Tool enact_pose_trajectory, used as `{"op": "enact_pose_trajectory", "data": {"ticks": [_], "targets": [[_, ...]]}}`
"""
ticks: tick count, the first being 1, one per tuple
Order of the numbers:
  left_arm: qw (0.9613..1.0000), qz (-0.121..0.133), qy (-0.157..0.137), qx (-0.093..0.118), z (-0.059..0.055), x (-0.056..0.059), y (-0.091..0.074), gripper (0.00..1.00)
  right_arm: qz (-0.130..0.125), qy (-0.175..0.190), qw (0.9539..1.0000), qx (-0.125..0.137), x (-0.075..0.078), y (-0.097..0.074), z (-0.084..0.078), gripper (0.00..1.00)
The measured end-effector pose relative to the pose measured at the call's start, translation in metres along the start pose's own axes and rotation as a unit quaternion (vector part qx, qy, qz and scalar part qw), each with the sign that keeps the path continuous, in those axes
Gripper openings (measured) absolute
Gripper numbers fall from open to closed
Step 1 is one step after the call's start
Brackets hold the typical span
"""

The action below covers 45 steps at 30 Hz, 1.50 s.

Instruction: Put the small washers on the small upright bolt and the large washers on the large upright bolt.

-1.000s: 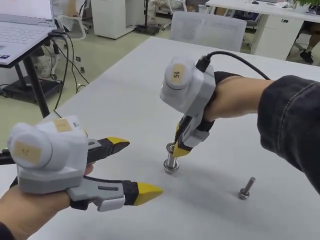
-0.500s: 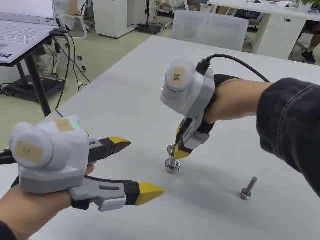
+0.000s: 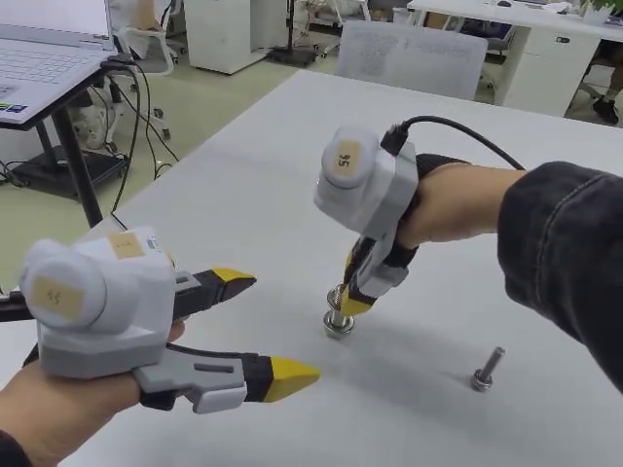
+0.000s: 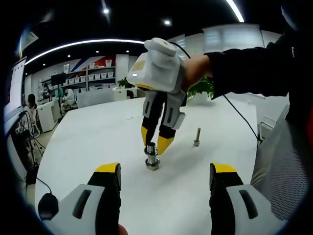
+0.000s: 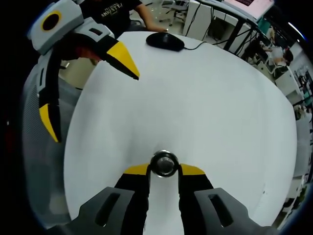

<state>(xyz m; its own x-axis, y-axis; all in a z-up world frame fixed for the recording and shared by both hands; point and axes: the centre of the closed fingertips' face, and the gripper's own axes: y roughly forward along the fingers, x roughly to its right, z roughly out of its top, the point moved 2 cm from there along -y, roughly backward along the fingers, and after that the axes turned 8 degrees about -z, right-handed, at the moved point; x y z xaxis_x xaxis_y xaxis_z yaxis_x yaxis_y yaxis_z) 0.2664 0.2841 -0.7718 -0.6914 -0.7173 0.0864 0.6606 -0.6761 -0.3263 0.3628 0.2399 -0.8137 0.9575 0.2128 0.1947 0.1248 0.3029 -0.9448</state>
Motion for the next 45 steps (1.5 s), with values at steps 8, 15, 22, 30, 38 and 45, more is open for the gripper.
{"op": "enact_pose_trajectory", "data": {"ticks": [8,15,22,30,38,45], "targets": [[1.0,0.0,0.0,0.0,0.0,0.001,0.001,0.74,0.004,0.006,1.0,0.001,-0.001,0.008,-0.002,0.23],[1.0,0.001,-0.001,-0.001,-0.001,0.0,0.0,0.74,0.004,0.009,1.0,-0.001,-0.002,0.014,-0.004,0.23],[1.0,0.001,-0.003,-0.001,-0.002,0.0,0.0,0.74,0.006,0.01,0.9999,-0.003,-0.004,0.019,-0.006,0.23],[1.0,0.001,-0.004,-0.001,-0.002,-0.001,0.0,0.73,0.005,0.01,0.9999,-0.002,-0.004,0.021,-0.007,0.23],[1.0,0.001,-0.005,-0.001,-0.003,-0.001,-0.001,0.73,0.005,0.007,1.0,-0.004,-0.005,0.024,-0.009,0.23],[1.0,0.001,-0.005,-0.001,-0.004,-0.001,-0.001,0.73,0.005,0.009,0.9999,-0.002,-0.005,0.024,-0.01,0.23]]}}
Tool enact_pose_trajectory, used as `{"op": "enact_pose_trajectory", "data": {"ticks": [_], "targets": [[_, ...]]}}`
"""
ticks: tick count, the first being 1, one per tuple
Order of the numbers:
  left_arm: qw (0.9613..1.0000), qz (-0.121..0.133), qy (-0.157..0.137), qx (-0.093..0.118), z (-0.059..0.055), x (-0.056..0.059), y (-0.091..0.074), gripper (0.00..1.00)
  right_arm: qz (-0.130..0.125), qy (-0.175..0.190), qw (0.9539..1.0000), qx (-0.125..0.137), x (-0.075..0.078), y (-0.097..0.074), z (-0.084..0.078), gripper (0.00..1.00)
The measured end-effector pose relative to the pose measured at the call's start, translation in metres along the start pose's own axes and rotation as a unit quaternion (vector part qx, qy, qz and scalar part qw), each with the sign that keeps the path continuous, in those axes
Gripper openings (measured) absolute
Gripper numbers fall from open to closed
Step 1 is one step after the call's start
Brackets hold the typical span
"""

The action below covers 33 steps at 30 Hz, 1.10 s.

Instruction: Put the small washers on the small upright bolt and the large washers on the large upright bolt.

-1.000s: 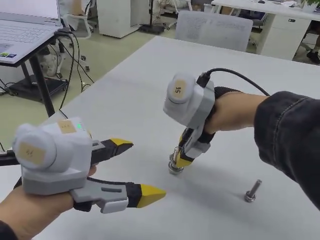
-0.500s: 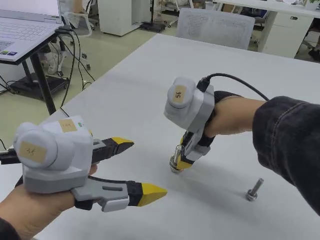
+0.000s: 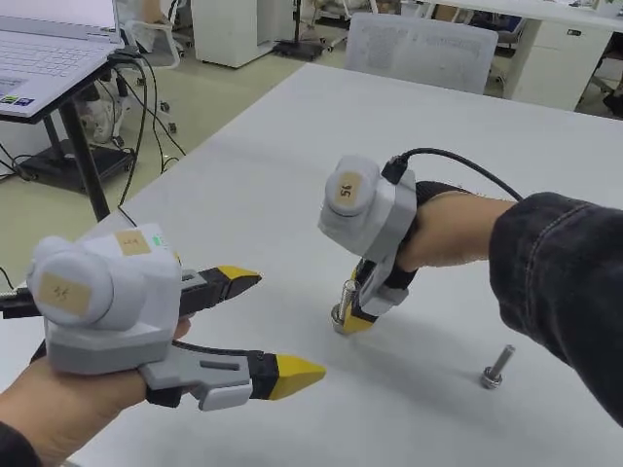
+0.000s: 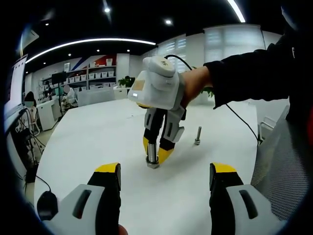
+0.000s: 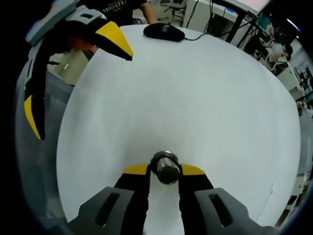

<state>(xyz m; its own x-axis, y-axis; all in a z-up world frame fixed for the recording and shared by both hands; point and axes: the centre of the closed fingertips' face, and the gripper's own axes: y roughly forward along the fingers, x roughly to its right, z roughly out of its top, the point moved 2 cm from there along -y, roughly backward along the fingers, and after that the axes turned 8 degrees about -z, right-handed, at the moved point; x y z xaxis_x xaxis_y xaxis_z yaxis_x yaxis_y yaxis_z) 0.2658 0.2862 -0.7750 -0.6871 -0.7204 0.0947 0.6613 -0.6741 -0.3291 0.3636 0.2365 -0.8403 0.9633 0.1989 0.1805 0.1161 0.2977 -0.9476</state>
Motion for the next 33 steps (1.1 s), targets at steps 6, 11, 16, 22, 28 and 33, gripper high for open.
{"op": "enact_pose_trajectory", "data": {"ticks": [6,11,16,22,28,33], "targets": [[1.0,0.0,0.0,0.0,0.0,0.0,-0.001,0.73,0.001,-0.002,1.0,-0.002,-0.001,0.0,-0.001,0.24],[1.0,0.0,0.0,0.001,0.0,0.0,-0.001,0.73,-0.001,-0.001,1.0,-0.001,0.0,0.0,-0.001,0.25],[1.0,-0.002,0.001,0.001,0.001,0.001,-0.001,0.73,0.003,0.006,1.0,0.001,-0.002,-0.002,-0.004,0.32],[1.0,-0.005,0.002,-0.001,0.002,0.002,0.0,0.74,0.001,0.019,0.9998,0.007,-0.001,-0.006,-0.008,0.39],[1.0,-0.009,0.005,-0.001,0.003,0.003,0.003,0.74,-0.006,0.033,0.9993,0.018,0.001,-0.011,-0.012,0.44],[0.9999,-0.013,0.006,-0.004,0.004,0.004,0.006,0.74,-0.018,0.054,0.9976,0.04,0.006,-0.022,-0.015,0.47]]}}
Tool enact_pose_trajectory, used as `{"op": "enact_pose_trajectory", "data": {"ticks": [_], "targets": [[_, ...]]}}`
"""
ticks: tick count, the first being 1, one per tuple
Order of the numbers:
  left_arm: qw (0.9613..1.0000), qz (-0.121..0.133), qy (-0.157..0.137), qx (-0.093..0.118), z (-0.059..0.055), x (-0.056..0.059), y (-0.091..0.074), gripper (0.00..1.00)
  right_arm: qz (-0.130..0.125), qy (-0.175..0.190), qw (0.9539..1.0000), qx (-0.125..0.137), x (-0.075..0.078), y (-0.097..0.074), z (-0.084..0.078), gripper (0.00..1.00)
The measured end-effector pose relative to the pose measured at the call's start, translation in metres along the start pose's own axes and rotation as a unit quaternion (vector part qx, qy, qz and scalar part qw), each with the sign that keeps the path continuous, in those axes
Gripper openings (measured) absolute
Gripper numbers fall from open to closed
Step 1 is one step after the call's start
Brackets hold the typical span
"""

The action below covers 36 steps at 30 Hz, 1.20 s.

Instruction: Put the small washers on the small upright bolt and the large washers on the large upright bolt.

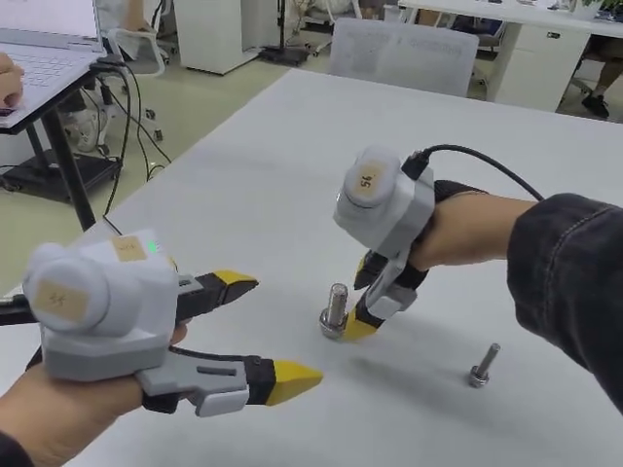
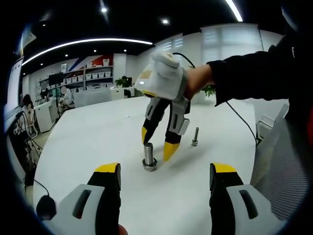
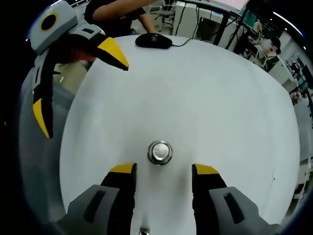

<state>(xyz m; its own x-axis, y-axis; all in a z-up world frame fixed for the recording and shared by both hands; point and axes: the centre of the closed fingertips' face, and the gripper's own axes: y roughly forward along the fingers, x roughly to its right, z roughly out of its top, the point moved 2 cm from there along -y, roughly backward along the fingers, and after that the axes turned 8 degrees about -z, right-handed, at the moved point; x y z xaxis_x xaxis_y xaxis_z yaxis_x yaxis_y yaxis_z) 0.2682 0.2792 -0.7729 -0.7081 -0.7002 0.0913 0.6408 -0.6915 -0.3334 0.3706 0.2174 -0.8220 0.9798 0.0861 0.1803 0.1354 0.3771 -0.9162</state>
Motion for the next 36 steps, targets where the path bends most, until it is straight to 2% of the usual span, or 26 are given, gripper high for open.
{"op": "enact_pose_trajectory", "data": {"ticks": [9,14,17,24,28,36], "targets": [[0.9999,-0.009,0.006,-0.002,0.004,0.002,0.006,0.74,-0.028,0.033,0.9986,0.031,0.008,-0.022,-0.01,0.53],[0.9999,-0.014,0.009,-0.002,0.007,0.003,0.008,0.74,-0.048,0.057,0.9956,0.058,0.011,-0.037,-0.017,0.57],[0.9998,-0.016,0.011,-0.003,0.008,0.003,0.009,0.74,-0.058,0.067,0.994,0.065,0.011,-0.045,-0.022,0.58],[0.9996,-0.024,0.015,-0.003,0.01,0.006,0.011,0.74,-0.084,0.113,0.9843,0.107,0.008,-0.069,-0.037,0.62],[0.9995,-0.026,0.017,-0.004,0.011,0.008,0.013,0.74,-0.1,0.133,0.9792,0.116,0.009,-0.078,-0.051,0.65],[0.9992,-0.033,0.024,-0.005,0.016,0.013,0.015,0.74,-0.13,0.176,0.9659,0.138,0.0,-0.099,-0.076,0.68]]}}
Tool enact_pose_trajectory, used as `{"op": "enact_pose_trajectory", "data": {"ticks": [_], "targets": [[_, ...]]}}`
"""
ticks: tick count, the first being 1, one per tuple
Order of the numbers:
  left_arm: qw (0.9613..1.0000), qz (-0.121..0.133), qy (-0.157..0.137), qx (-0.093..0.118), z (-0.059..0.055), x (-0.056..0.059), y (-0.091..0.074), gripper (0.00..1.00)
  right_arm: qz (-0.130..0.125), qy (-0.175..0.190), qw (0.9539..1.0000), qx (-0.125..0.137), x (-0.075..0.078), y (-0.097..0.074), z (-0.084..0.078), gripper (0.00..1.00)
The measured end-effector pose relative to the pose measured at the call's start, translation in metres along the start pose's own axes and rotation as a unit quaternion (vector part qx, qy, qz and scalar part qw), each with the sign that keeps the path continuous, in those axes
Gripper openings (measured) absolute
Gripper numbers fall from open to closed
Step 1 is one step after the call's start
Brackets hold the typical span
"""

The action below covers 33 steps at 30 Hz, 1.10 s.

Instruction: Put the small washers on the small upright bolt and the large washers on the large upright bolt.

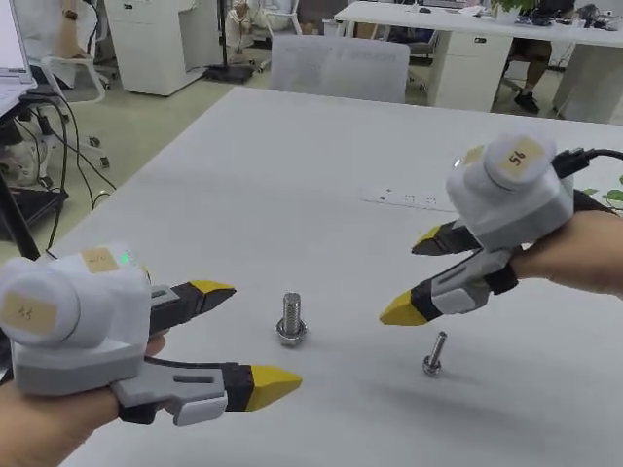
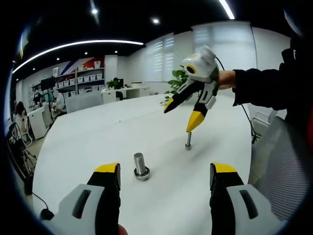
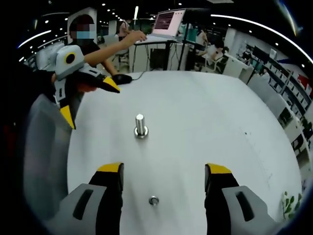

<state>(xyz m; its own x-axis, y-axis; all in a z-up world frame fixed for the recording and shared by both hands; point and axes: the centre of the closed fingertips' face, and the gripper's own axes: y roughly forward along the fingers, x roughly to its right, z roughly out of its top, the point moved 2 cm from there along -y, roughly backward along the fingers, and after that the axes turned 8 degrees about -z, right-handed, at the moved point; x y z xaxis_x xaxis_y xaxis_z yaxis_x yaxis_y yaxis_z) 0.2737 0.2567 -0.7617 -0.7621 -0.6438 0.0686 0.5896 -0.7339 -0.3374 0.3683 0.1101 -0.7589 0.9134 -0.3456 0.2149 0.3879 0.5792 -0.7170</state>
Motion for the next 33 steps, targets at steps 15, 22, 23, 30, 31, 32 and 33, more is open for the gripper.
{"op": "enact_pose_trajectory", "data": {"ticks": [15,22,23,30,31,32,33], "targets": [[0.9999,-0.01,0.002,0.001,0.004,0.008,0.002,0.75,-0.041,0.053,0.9965,0.051,-0.013,-0.052,-0.032,0.76],[0.9999,-0.016,0.001,0.005,0.006,0.013,-0.001,0.75,-0.038,0.052,0.9952,0.073,-0.033,-0.062,-0.046,0.78],[0.9999,-0.016,0.001,0.004,0.005,0.014,-0.002,0.75,-0.038,0.055,0.9948,0.077,-0.035,-0.063,-0.049,0.79],[0.9997,-0.023,-0.007,-0.001,-0.003,0.022,-0.01,0.77,-0.034,0.065,0.9922,0.101,-0.05,-0.069,-0.061,0.84],[0.9997,-0.023,-0.009,-0.002,-0.004,0.022,-0.01,0.77,-0.035,0.063,0.9918,0.106,-0.051,-0.069,-0.061,0.85],[0.9997,-0.024,-0.011,-0.002,-0.006,0.023,-0.011,0.77,-0.036,0.061,0.9911,0.113,-0.053,-0.069,-0.061,0.86],[0.9996,-0.024,-0.013,-0.002,-0.007,0.023,-0.012,0.78,-0.036,0.061,0.9906,0.117,-0.054,-0.069,-0.062,0.87]]}}
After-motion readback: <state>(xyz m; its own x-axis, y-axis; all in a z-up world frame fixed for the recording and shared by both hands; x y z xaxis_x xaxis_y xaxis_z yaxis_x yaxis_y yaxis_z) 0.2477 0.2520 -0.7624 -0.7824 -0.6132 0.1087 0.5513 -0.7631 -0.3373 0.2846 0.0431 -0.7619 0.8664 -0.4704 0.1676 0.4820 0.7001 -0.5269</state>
